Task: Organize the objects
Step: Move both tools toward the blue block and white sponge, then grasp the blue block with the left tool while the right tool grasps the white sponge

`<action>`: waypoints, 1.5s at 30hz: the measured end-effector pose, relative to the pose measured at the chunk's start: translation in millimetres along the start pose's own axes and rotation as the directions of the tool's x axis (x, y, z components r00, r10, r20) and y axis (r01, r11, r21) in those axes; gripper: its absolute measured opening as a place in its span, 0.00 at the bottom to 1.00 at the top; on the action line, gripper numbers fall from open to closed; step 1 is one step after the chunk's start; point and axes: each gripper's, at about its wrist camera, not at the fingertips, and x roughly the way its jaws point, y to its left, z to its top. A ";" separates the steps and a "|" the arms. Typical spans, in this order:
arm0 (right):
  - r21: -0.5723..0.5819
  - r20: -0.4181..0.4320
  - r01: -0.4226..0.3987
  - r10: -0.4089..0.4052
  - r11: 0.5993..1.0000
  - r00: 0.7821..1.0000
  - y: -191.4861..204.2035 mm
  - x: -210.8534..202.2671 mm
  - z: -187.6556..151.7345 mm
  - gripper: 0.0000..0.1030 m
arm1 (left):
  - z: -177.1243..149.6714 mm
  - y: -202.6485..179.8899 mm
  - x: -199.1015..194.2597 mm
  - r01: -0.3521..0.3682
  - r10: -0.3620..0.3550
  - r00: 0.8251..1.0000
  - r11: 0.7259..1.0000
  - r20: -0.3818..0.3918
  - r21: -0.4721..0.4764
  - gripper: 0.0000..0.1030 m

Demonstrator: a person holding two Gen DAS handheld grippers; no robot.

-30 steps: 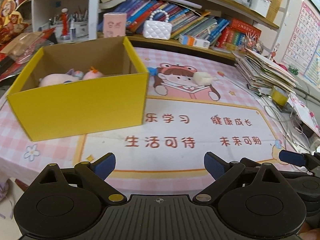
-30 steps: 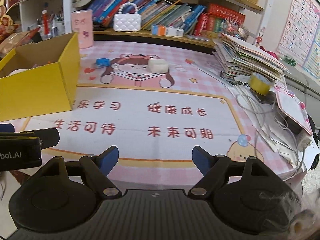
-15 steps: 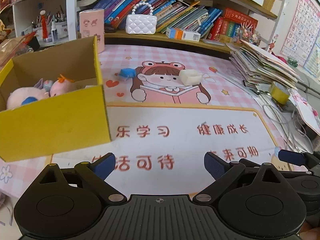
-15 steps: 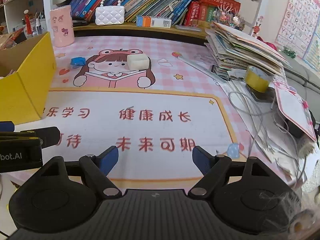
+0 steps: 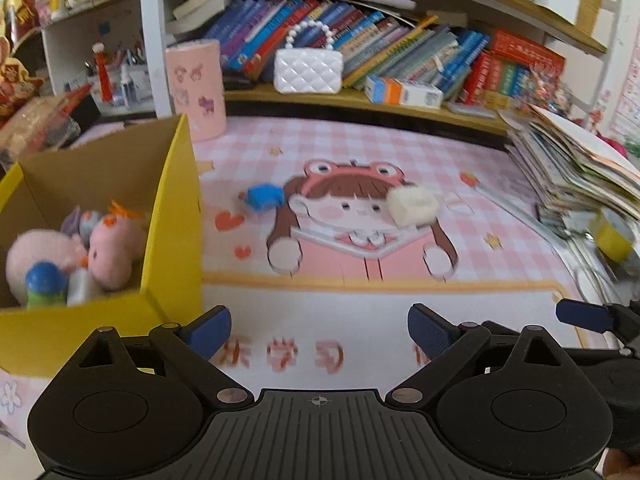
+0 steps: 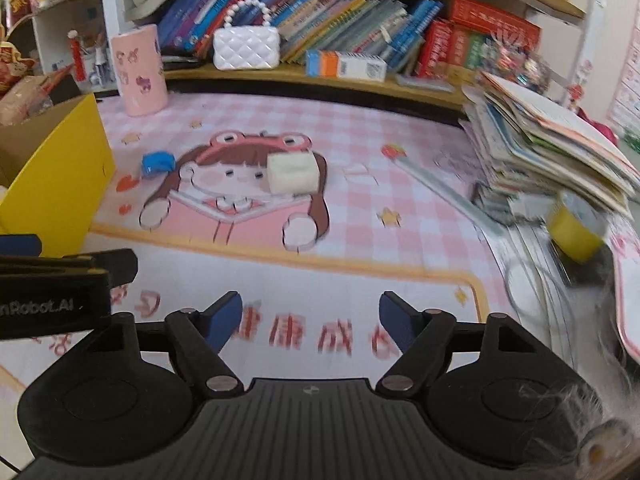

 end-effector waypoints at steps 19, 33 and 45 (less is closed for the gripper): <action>-0.098 0.118 -0.121 0.133 0.988 0.984 -7.4 100.9 62.5 0.70 | 63.2 -6.1 96.3 -0.275 0.277 0.961 0.953 0.006 -0.126 0.68; -0.125 0.112 -0.124 0.138 0.984 0.984 -1.7 151.7 83.1 0.70 | 85.5 6.1 166.4 -0.388 0.391 0.920 0.897 -0.032 -0.213 0.68; -0.071 0.077 -0.174 0.179 0.982 0.981 -10.3 168.2 90.8 0.45 | 84.9 10.3 168.6 -0.364 0.366 0.930 0.910 -0.025 -0.199 0.38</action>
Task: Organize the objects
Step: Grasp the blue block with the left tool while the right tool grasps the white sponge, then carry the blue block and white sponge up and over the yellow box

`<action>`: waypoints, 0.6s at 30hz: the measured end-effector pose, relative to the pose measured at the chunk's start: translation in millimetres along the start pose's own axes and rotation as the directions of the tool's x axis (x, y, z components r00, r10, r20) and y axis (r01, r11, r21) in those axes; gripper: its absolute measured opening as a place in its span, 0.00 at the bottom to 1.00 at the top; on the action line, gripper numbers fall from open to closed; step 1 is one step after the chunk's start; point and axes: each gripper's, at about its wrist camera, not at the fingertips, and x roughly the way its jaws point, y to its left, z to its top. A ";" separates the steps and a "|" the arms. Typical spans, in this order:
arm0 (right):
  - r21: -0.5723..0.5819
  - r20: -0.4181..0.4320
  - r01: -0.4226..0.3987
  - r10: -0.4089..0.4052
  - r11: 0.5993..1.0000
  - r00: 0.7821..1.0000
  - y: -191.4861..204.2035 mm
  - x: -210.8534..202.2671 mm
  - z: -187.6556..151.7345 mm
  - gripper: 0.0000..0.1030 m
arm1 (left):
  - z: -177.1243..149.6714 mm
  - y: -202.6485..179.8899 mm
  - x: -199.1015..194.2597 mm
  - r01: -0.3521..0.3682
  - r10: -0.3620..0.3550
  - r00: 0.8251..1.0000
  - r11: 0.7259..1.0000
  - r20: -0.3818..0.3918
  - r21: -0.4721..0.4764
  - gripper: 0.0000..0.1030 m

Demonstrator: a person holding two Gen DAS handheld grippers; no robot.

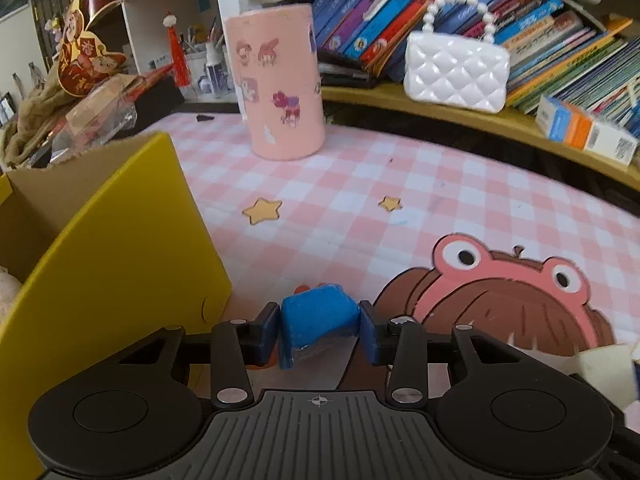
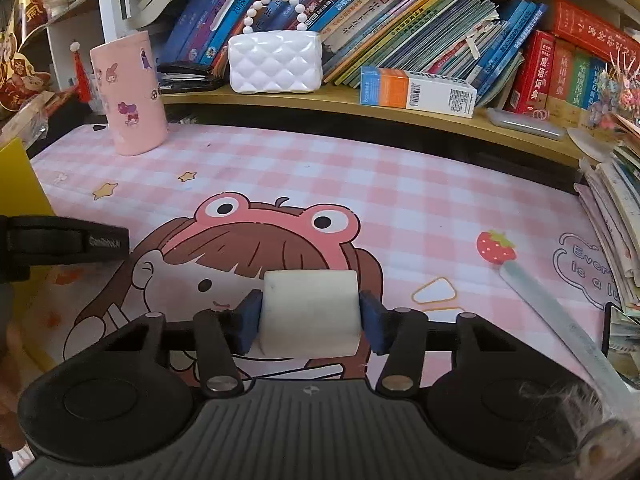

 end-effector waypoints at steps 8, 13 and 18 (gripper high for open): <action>0.041 0.011 0.000 0.000 0.999 1.000 -1.6 -26.3 1.7 0.43 | 0.6 2.5 -48.2 0.109 -0.110 0.993 0.994 0.051 0.015 0.38; 0.039 0.028 -0.011 0.010 0.999 1.000 0.8 -59.2 -0.4 0.43 | -9.0 16.6 -90.2 0.189 -0.191 0.978 0.982 0.081 0.029 0.38; 0.011 0.024 -0.035 0.035 0.999 0.999 7.1 -93.7 -12.7 0.43 | -27.0 34.1 -125.7 0.263 -0.268 0.961 0.963 0.076 0.064 0.38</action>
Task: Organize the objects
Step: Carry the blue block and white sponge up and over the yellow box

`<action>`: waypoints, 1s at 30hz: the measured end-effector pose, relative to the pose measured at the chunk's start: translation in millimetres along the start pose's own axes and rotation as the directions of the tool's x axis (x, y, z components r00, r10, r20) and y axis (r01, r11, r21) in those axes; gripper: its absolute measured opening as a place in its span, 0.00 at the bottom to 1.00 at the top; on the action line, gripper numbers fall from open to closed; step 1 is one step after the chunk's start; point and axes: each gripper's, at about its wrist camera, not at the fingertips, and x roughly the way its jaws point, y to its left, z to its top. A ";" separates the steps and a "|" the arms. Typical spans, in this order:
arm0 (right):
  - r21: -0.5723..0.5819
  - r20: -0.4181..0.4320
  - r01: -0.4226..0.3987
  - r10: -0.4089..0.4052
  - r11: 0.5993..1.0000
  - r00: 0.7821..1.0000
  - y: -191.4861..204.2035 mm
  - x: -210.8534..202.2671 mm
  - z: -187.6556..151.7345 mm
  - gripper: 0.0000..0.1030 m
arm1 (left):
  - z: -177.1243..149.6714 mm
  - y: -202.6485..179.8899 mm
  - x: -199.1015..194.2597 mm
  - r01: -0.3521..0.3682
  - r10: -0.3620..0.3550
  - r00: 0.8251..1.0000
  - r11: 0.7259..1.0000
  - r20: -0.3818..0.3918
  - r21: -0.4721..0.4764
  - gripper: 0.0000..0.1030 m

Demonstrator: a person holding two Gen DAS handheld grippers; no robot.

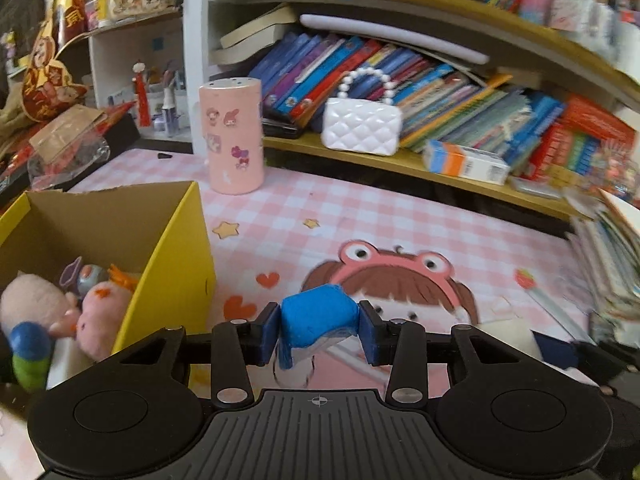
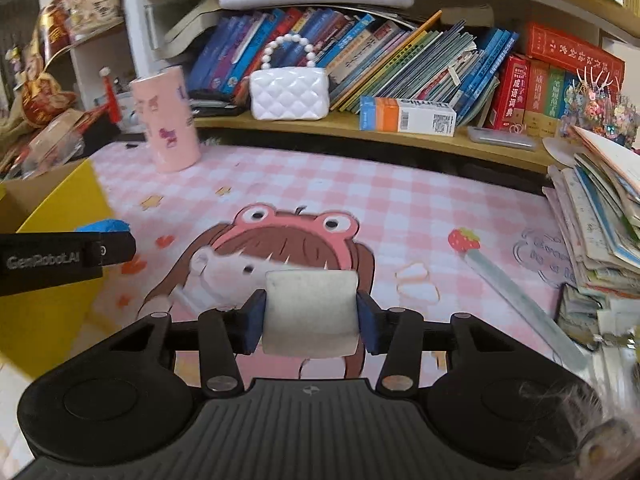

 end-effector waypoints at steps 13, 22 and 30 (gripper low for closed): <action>-0.014 -0.102 -0.040 0.039 0.999 0.994 52.0 -72.5 -47.0 0.43 | -54.4 46.0 -79.3 0.133 -0.128 0.990 0.986 -0.059 0.097 0.38; -0.044 -0.137 -0.034 0.028 0.998 0.990 105.8 -93.9 -71.4 0.43 | -78.0 99.6 -104.2 0.136 -0.133 0.988 0.990 -0.078 0.035 0.38; -0.076 -0.149 -0.059 0.048 0.995 0.988 162.6 -118.0 -96.0 0.43 | -99.2 144.9 -132.0 0.144 -0.141 0.985 0.989 -0.097 0.021 0.38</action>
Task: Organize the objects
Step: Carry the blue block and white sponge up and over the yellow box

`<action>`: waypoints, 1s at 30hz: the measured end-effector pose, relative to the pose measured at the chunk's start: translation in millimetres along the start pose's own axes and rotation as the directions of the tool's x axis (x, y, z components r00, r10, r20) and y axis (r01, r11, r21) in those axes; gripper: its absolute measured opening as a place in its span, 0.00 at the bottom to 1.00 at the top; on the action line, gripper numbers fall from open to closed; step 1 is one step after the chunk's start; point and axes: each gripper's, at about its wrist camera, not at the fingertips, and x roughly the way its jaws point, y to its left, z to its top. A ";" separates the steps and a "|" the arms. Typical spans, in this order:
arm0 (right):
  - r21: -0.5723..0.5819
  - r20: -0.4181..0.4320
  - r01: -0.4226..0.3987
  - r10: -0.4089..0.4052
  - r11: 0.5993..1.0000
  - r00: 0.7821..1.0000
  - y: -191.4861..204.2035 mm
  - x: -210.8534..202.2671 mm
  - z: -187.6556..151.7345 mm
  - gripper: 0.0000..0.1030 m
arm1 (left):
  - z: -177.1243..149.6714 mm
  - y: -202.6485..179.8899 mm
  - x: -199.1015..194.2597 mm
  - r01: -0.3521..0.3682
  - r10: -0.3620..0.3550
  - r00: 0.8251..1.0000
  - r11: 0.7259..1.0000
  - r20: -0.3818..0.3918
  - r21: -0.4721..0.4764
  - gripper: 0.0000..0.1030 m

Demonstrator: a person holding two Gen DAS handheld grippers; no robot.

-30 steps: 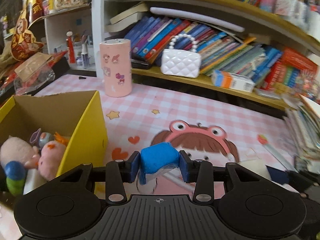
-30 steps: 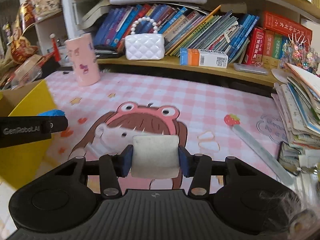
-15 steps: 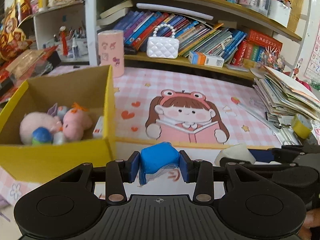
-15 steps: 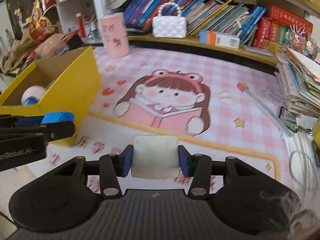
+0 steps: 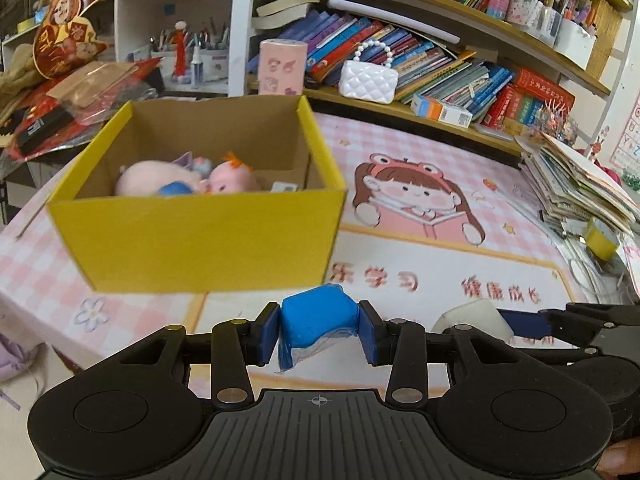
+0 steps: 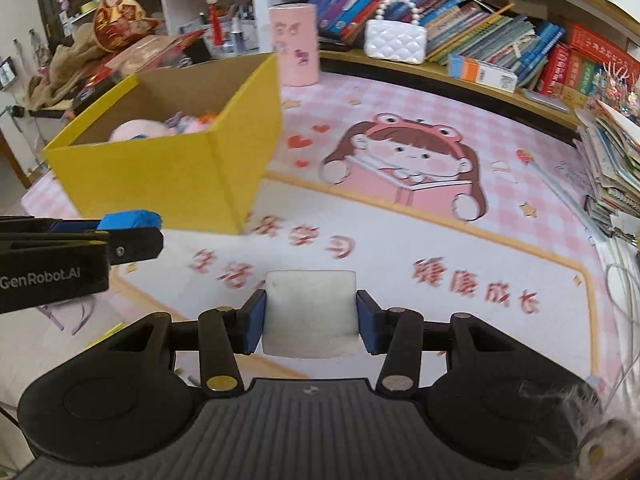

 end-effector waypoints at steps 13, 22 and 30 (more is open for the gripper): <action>-0.020 0.013 -0.038 0.038 0.999 0.999 77.5 -18.4 -28.6 0.43 | -35.4 55.9 -48.7 -0.024 0.024 1.000 1.000 0.013 -0.005 0.38; -0.080 0.029 -0.066 0.069 0.995 0.997 120.2 -26.1 -30.7 0.43 | -44.4 91.4 -75.5 -0.052 0.055 0.997 0.997 0.056 -0.052 0.38; -0.139 0.042 -0.082 0.088 0.987 0.995 142.5 -31.4 -26.9 0.43 | -46.6 107.8 -82.6 -0.060 0.066 0.995 0.994 0.070 -0.094 0.38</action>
